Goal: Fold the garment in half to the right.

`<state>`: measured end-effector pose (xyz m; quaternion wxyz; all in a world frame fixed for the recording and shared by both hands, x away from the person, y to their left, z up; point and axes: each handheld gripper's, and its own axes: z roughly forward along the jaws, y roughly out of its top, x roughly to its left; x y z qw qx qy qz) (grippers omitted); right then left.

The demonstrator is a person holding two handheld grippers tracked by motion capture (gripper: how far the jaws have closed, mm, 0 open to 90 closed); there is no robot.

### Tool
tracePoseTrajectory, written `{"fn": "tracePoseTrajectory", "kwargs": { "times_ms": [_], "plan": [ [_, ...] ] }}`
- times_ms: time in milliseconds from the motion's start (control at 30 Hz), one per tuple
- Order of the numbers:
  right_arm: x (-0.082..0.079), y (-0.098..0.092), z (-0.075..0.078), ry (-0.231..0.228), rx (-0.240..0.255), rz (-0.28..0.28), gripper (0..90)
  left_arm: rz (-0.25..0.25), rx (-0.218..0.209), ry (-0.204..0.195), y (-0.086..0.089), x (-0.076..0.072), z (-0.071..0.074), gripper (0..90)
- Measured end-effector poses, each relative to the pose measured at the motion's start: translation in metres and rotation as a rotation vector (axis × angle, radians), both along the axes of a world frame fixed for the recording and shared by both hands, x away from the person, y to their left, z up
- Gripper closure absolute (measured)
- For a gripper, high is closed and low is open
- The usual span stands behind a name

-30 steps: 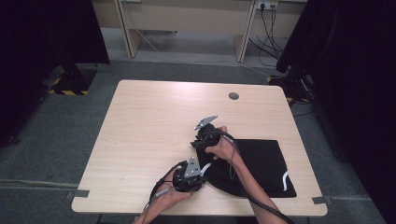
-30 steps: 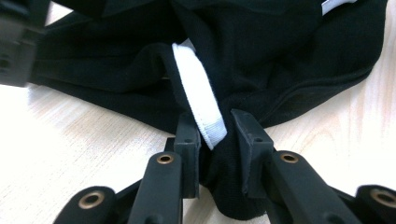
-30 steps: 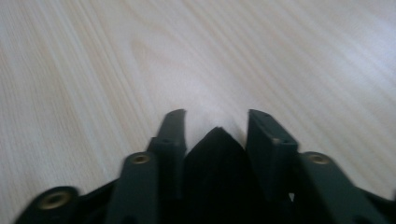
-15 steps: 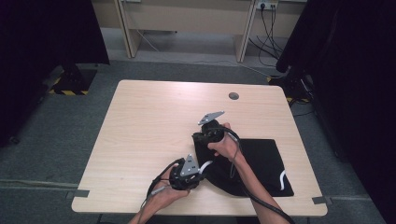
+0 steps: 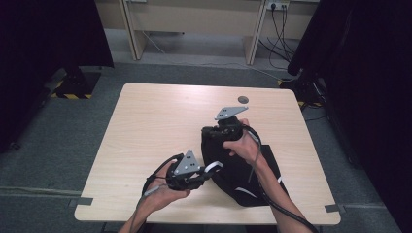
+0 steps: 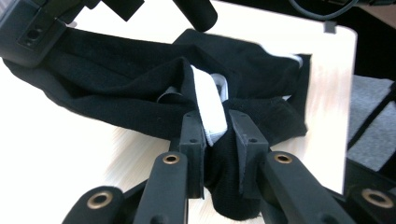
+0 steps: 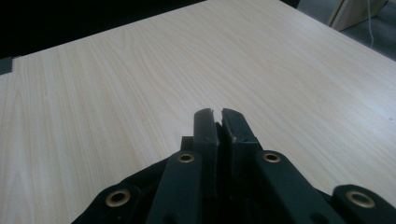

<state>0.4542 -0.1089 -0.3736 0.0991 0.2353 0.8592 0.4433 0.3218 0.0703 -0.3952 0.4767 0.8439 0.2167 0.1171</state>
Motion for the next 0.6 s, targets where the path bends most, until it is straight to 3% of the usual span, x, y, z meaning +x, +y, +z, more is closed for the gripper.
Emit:
{"fn": "tracePoseTrajectory", "kwargs": {
  "times_ms": [200, 333, 600],
  "plan": [
    [-0.009, -0.035, 0.012, -0.022, 0.033, -0.032, 85.2, -0.066, -0.008, -0.005, -0.027, 0.006, 0.013, 76.3],
    [-0.012, -0.063, 0.016, -0.032, 0.046, -0.075, 85.3, -0.082, 0.02, -0.02, -0.047, 0.011, 0.02, 76.2],
    [-0.018, -0.118, 0.014, -0.035, 0.053, -0.157, 85.2, -0.121, 0.031, -0.003, -0.089, 0.018, 0.018, 76.2]
  ]
}}
